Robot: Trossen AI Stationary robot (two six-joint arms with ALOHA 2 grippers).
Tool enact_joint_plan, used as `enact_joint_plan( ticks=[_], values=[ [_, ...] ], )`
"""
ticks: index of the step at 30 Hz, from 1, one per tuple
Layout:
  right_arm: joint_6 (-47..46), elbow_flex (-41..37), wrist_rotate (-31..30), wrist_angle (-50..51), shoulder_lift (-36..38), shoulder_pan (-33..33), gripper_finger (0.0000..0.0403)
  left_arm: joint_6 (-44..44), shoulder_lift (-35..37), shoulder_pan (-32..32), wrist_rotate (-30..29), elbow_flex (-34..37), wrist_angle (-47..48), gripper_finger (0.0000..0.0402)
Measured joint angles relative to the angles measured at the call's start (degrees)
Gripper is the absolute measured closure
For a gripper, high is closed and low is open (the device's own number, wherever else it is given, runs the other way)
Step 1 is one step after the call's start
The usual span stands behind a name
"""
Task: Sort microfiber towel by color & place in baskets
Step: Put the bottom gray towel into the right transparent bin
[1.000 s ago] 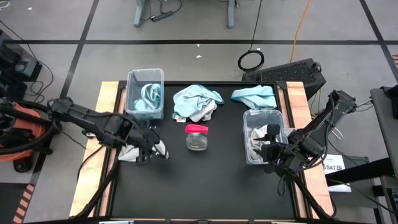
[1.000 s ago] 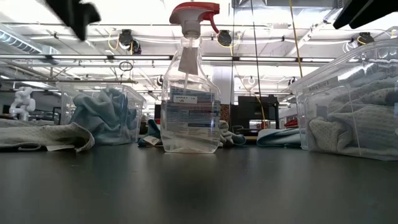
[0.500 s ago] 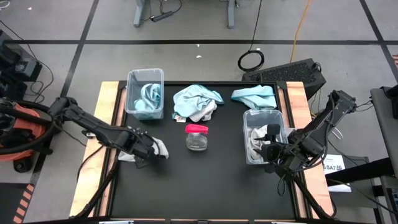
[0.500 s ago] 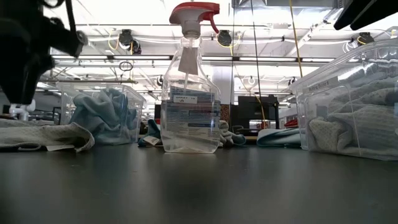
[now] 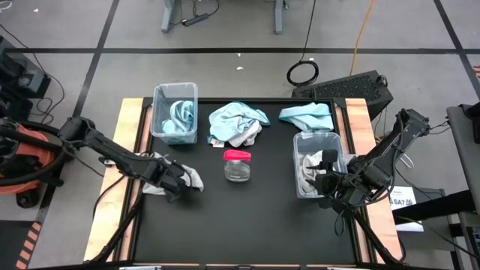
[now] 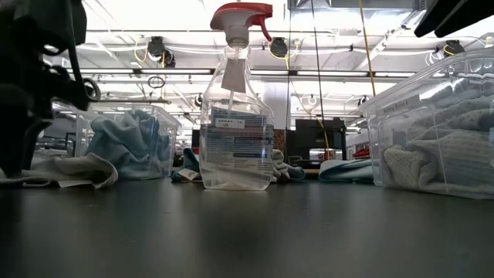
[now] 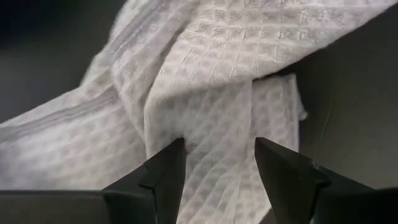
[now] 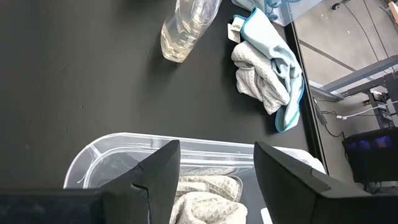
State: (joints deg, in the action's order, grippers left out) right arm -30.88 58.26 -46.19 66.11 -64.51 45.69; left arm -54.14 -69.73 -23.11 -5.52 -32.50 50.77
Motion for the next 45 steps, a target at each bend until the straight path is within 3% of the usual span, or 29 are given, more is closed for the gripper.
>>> enact_joint_plan(
  ticks=[4, 7, 15, 22, 36, 45],
  values=[
    [-0.15, 0.0, 0.0, -0.04, 0.0, 0.0, 0.0206, -0.06, 0.1, 0.96, -0.55, 2.92, -4.94, 0.0207],
    [-0.47, 0.0, 0.0, -0.04, 0.0, 0.0, 0.0206, 0.25, 0.24, 1.22, -0.75, 3.97, -6.67, 0.0232],
    [-1.04, 0.0, -0.01, -0.07, 0.0, 0.0, 0.0206, 2.97, 0.09, 1.25, -1.68, 4.11, -9.27, 0.0386],
    [-1.04, 0.0, -0.01, -0.55, 0.0, 0.0, 0.0206, 6.63, 0.15, 1.25, -1.14, 0.22, -10.18, 0.0395],
    [6.37, 0.0, -0.01, -9.86, -0.01, 0.01, 0.0206, 19.85, 0.24, -1.45, -3.29, -18.75, -9.52, 0.0398],
    [10.65, 0.0, 2.94, -15.22, 0.0, 0.01, 0.0206, 25.1, 0.28, -4.14, -3.63, -23.42, -12.35, 0.0399]
  ],
)
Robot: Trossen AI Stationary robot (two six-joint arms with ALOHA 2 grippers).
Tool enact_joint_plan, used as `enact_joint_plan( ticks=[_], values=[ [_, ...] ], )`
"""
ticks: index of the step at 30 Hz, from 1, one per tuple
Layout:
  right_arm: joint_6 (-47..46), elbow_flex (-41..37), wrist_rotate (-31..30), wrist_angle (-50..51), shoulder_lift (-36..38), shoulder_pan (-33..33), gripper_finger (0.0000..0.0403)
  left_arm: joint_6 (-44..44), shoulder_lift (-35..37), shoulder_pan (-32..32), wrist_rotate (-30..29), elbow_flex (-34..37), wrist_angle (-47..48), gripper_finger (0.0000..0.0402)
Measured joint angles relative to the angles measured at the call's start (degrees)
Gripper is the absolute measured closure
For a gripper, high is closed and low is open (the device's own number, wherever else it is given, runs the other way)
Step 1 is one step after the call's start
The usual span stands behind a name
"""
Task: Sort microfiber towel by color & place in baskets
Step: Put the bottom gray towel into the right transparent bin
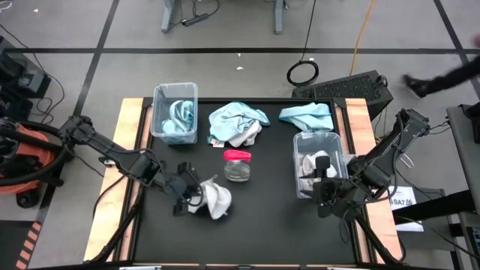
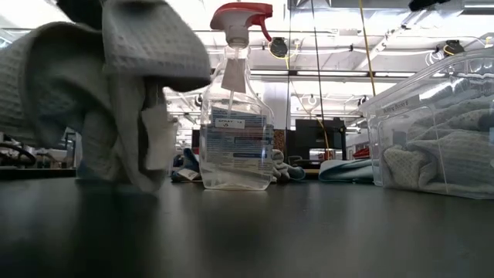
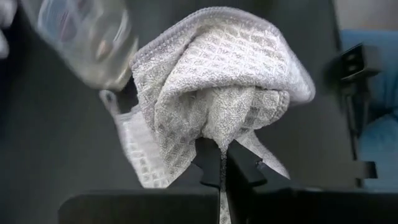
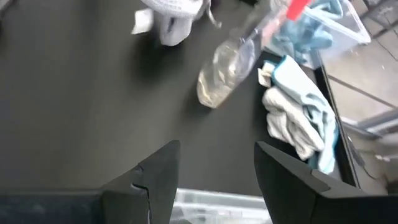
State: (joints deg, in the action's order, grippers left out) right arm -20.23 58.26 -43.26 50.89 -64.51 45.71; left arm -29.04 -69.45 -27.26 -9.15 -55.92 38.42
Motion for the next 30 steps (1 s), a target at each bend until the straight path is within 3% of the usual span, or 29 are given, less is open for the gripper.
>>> enact_joint_plan(
  ticks=[23, 30],
  values=[
    [17.51, 0.0, 7.45, -24.93, -0.35, -0.1, 0.0205, 25.54, -3.77, -0.54, 1.0, -0.02, -31.0, 0.04],
    [20.58, 0.0, 9.46, -29.86, -2.98, -2.25, 0.0168, 33.06, -7.65, 1.19, 1.27, -0.02, -40.12, 0.04]
  ],
)
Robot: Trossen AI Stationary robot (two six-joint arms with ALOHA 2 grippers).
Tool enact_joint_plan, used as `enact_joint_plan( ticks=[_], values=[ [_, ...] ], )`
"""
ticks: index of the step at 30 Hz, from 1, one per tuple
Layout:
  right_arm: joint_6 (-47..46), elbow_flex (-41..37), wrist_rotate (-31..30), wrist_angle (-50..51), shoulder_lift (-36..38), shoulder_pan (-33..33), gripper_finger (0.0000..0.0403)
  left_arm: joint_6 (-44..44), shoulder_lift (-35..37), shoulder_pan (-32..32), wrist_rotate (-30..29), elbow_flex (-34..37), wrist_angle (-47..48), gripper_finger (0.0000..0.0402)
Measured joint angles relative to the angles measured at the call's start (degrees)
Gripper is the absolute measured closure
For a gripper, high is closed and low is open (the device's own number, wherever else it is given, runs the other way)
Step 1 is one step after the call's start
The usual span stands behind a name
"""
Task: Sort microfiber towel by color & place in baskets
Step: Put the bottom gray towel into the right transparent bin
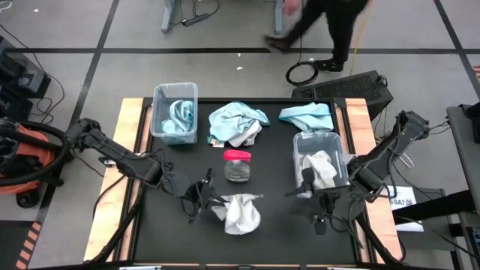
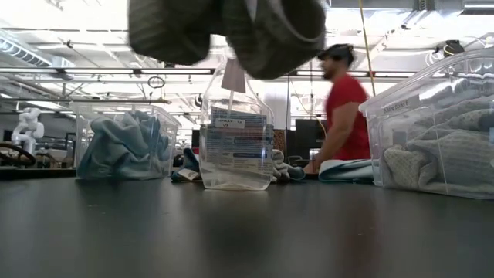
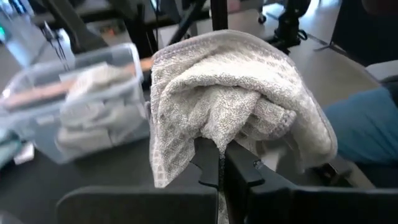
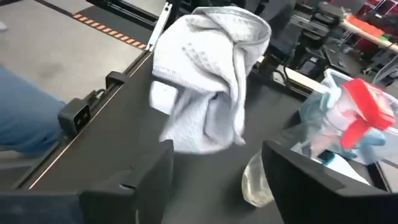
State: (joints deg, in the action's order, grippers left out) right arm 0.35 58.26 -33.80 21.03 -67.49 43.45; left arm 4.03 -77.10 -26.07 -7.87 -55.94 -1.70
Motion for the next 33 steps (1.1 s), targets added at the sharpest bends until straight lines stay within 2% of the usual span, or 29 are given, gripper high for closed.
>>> enact_joint_plan(
  ticks=[5, 10, 14, 18, 24, 30, 33],
  values=[
    [2.61, 0.02, 1.32, -4.93, -2.74, -2.39, 0.0136, 4.42, -2.28, 1.72, 2.8, 0.0, -7.19, 0.04],
    [6.36, 0.02, 1.89, -11.51, -5.43, -4.71, 0.012, 7.57, -4.75, 3.44, 4.67, -0.7, -12.18, 0.04],
    [7.89, 0.02, 6.22, -15.66, -7.69, -7.18, 0.012, 10.19, -7.74, 4.4, 6.5, -3.92, -12.4, 0.04],
    [8.2, 0.02, 7.36, -17.51, -9.55, -9.34, 0.012, 13.71, -11.29, 4.33, 8.05, -7.69, -12.39, 0.04],
    [8.6, 0.02, 14.61, -21.69, -12.32, -11.62, 0.012, 17.87, -15.3, 4.89, 8.61, -12.4, -11.74, 0.04],
    [10.07, 0.02, 16.21, -24.8, -14.67, -12.63, 0.0121, 18.98, -17.84, 6.31, 11.36, -15.12, -11.35, 0.04],
    [10.36, 0.02, 16.21, -25.63, -15.44, -12.86, 0.0136, 18.98, -18.76, 6.91, 11.53, -15.99, -11.37, 0.0396]
  ],
)
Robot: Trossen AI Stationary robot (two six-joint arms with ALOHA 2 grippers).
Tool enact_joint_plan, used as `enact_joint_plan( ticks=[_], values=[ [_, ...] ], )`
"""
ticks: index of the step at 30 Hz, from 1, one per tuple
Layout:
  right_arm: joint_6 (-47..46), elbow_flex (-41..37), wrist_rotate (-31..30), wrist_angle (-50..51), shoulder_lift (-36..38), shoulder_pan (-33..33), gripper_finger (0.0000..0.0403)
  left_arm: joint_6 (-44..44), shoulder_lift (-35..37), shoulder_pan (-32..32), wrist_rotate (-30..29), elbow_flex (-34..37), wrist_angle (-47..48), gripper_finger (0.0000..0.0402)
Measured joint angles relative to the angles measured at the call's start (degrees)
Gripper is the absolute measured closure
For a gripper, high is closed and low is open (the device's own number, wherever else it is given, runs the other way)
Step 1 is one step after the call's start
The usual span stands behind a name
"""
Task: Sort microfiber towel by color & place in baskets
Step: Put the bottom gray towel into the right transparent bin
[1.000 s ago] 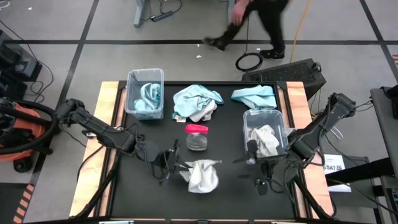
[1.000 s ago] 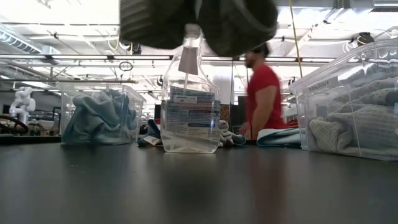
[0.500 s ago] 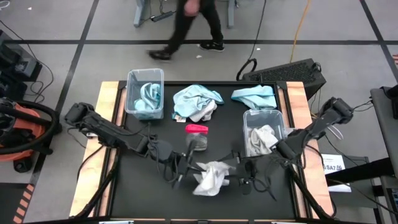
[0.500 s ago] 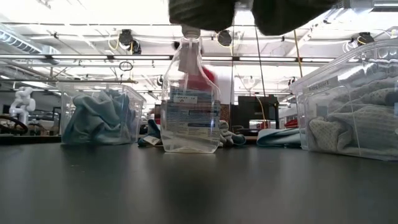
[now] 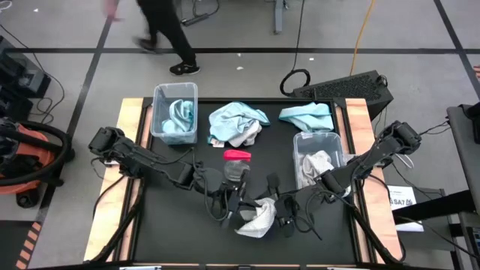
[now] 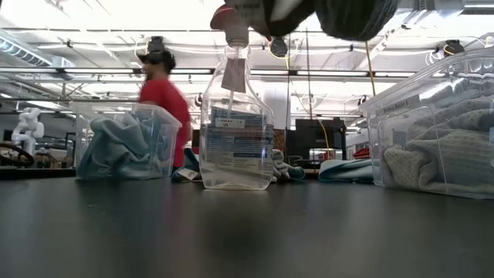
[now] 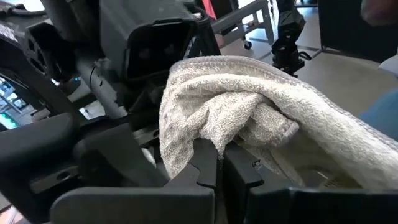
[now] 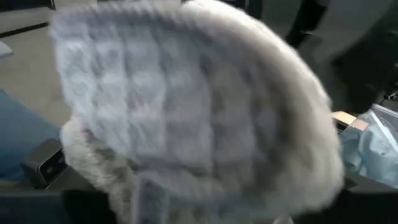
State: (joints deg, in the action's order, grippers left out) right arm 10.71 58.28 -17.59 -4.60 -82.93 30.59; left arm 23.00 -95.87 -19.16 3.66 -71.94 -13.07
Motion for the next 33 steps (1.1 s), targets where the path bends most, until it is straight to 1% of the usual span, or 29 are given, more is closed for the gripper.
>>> enact_joint_plan(
  ticks=[4, 9, 13, 15, 17, 20, 24, 27, 33],
  values=[
    [0.03, 0.0, 0.01, 0.65, -0.4, 0.0, 0.0184, 0.09, -0.42, 0.4, 0.03, -0.27, 0.23, 0.0376],
    [-0.01, 0.0, -0.06, 3.26, -0.2, 0.0, 0.0279, 0.28, -0.4, 0.44, -3.42, -0.27, 1.18, 0.0345],
    [-0.18, 0.0, -0.36, 5.48, 0.37, -0.02, 0.0362, 0.21, -0.4, 0.82, -6.41, -0.28, 3.18, 0.0303],
    [-0.2, 0.0, -0.47, 7.2, 0.94, 0.1, 0.0387, 0.04, -0.4, 0.83, -8.36, -0.29, 4.41, 0.0275],
    [-0.93, 0.0, -1.24, 8.67, 1.74, 0.22, 0.0388, 0.01, -0.38, 0.83, -9.88, -0.29, 5.03, 0.0244],
    [-2.86, 0.0, -2.85, 11.83, 3.52, 0.32, 0.0373, -0.09, -0.29, 0.83, -11.72, -0.29, 5.63, 0.0202],
    [-5.05, 0.0, -4.19, 16.43, 6.49, 0.67, 0.0369, -0.13, 0.06, 0.81, -15.28, -0.29, 6.44, 0.0161],
    [-6.44, 0.0, -6.59, 20.51, 9.06, 1.39, 0.0378, -0.15, 0.31, 0.66, -16.25, -0.27, 7.5, 0.0146],
    [-10.16, 0.0, -13.09, 29.38, 15.04, 3.11, 0.0384, -0.25, 0.47, 0.6, -17.03, -0.27, 10.25, 0.0144]
  ],
)
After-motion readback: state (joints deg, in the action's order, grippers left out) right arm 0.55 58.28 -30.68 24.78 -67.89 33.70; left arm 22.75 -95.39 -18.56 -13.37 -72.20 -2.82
